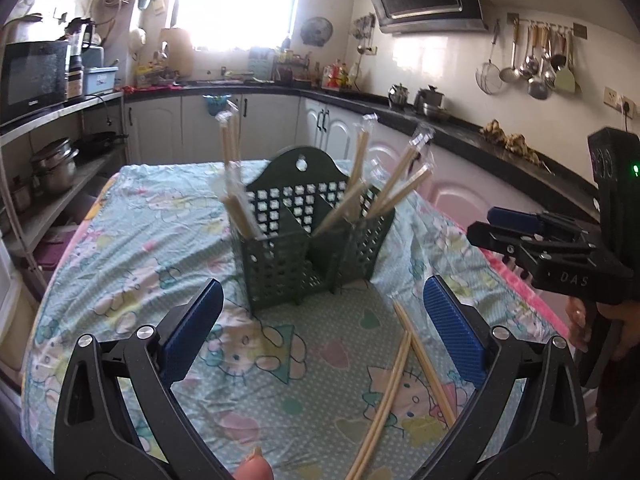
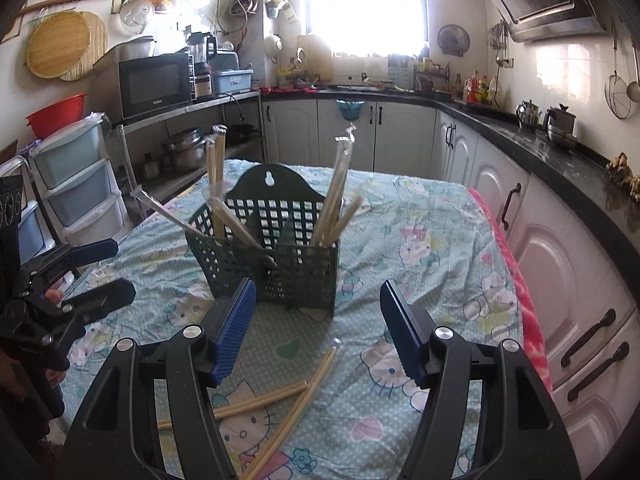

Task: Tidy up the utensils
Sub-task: 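Withdraw both open grippers from the caddy toward the last loose chopsticks, then lower the left gripper onto a chopstick and close while the right grasps another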

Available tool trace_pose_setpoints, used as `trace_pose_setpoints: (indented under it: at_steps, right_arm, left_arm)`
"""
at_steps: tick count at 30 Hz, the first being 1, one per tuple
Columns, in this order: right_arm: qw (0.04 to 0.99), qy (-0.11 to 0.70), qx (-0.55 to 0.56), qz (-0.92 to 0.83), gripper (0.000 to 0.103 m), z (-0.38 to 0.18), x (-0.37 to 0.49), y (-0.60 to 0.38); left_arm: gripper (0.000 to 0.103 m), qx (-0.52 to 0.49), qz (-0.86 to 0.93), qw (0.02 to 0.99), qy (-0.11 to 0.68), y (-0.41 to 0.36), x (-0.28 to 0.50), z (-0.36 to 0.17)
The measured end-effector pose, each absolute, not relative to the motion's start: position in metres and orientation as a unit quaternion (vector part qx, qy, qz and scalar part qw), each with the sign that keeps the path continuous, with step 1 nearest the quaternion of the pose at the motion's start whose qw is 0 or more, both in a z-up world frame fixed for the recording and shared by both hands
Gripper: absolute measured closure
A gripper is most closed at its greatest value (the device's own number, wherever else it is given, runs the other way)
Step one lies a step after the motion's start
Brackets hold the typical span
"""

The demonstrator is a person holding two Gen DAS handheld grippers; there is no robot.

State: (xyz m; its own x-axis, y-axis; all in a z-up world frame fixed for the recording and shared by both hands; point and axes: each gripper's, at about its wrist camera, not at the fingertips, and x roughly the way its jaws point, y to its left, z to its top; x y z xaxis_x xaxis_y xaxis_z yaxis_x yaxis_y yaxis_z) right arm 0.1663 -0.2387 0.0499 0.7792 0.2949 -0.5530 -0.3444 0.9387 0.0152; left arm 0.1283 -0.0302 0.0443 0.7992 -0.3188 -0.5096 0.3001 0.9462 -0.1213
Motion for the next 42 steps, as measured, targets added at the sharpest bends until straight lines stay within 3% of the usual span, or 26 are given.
trace_pose_setpoints:
  at_steps: [7, 13, 28, 37, 42]
  right_arm:
    - [0.934, 0.314, -0.041, 0.163, 0.041, 0.031, 0.174, -0.247]
    - [0.924, 0.346, -0.036, 0.16, 0.049, 0.012, 0.186, -0.254]
    - [0.887, 0.426, -0.024, 0.173, 0.068, -0.037, 0.224, -0.258]
    - [0.861, 0.47, -0.014, 0.193, 0.072, -0.059, 0.246, -0.247]
    - [0.843, 0.499, 0.0, 0.199, 0.073, -0.073, 0.259, -0.241]
  left_arm:
    - [0.011, -0.005, -0.19, 0.934, 0.304, -0.049, 0.133, 0.024]
    - [0.012, 0.0, -0.215, 0.915, 0.341, -0.064, 0.14, 0.003]
    - [0.058, 0.031, -0.271, 0.863, 0.425, -0.107, 0.16, -0.041]
    - [0.073, 0.048, -0.289, 0.84, 0.456, -0.126, 0.172, -0.06]
    - [0.076, 0.055, -0.29, 0.834, 0.465, -0.128, 0.18, -0.064]
